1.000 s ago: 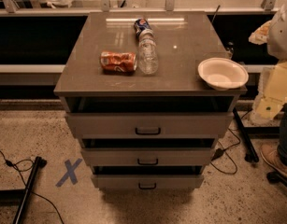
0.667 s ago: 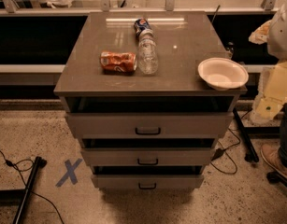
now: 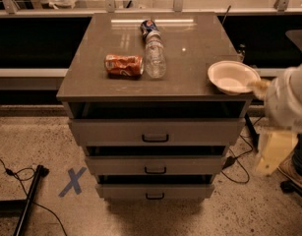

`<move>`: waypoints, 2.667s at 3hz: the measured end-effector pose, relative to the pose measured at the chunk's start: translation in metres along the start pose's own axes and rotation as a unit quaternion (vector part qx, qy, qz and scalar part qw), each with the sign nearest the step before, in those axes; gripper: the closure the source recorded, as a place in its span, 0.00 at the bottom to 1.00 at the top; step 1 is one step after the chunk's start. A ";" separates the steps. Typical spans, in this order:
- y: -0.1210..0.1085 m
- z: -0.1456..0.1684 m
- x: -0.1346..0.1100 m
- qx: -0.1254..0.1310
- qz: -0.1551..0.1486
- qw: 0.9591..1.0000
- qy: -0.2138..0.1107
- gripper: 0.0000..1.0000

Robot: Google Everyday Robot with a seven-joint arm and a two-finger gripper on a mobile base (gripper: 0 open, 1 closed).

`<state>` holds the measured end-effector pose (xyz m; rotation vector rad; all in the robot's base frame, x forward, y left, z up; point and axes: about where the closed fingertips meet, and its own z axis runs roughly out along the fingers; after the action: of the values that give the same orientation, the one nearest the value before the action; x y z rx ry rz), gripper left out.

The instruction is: Open middle drawer

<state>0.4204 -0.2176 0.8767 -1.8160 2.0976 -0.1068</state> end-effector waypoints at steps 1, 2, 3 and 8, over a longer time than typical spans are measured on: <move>0.011 0.024 0.011 0.004 -0.010 1.000 0.003 0.00; 0.017 0.074 0.000 -0.041 -0.027 0.999 0.018 0.00; 0.049 0.136 0.000 -0.080 -0.040 0.996 0.002 0.00; 0.058 0.264 -0.011 0.014 -0.062 0.997 -0.043 0.00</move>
Offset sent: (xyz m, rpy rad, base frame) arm 0.0242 0.0367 -0.1437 -0.0928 0.2098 0.1214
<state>0.4507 -0.1498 0.6166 -1.8983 1.9165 -0.0878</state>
